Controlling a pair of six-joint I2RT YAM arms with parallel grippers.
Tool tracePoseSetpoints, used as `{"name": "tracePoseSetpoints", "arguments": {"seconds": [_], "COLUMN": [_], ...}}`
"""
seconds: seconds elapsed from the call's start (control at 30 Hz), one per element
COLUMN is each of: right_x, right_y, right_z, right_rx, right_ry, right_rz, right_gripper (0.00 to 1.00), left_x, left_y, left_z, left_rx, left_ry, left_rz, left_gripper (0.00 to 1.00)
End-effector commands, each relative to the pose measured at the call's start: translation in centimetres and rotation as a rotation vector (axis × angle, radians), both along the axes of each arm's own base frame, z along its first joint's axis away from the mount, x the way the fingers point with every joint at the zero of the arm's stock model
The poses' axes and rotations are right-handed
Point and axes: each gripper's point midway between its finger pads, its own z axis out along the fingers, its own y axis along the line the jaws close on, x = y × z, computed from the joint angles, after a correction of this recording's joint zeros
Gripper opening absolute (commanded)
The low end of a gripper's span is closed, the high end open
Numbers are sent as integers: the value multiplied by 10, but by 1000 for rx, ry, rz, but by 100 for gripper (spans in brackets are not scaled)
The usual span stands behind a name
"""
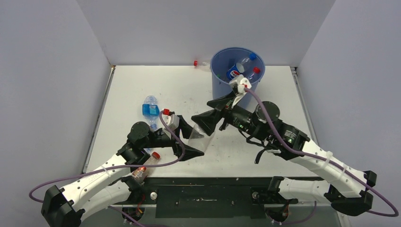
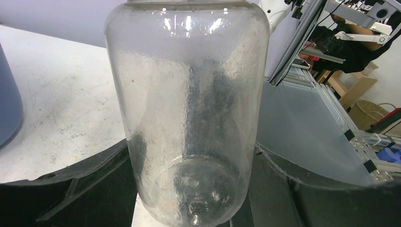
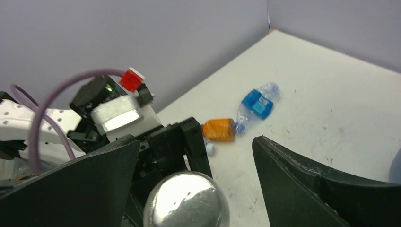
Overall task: Put the plastic bottles in the bin
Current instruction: Place the plastic bottle in the trash bin.
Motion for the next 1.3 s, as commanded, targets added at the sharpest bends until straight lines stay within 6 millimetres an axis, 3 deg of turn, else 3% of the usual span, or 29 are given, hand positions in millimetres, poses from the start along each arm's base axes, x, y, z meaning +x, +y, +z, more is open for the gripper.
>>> {"name": "tracePoseSetpoints", "arguments": {"seconds": [0.0, 0.23, 0.47, 0.67, 0.8, 0.9, 1.1, 1.17, 1.23, 1.27], "right_x": [-2, -3, -6, -8, -8, -7, -8, -10, -9, -9], "right_y": [6, 8, 5, 4, 3, 6, 9, 10, 9, 9], "right_z": [-29, -46, -50, -44, -43, -47, -50, -49, -48, -48], "right_rx": [-72, -74, -22, 147, 194, 192, 196, 192, 183, 176], "right_ry": [70, 99, 107, 93, 92, 97, 100, 98, 97, 97], "right_rz": [13, 20, 20, 25, 23, 26, 41, 52, 47, 43], "right_gripper": [92, 87, 73, 86, 86, 77, 35, 20, 6, 5], "left_x": [2, 1, 1, 1, 0, 0, 2, 3, 5, 6], "left_y": [1, 2, 2, 3, 3, 3, 3, 3, 4, 5], "left_z": [25, 27, 27, 32, 31, 31, 31, 32, 31, 31], "left_rx": [-53, -63, -71, -106, -103, -103, -103, -102, -96, -96], "left_ry": [-75, -85, -84, -83, -81, -82, -79, -75, -72, -75], "left_rz": [23, 33, 38, 40, 41, 39, 47, 60, 75, 82], "left_gripper": [0, 0, 0, 0, 0, 0, 0, 14, 45, 58]}}
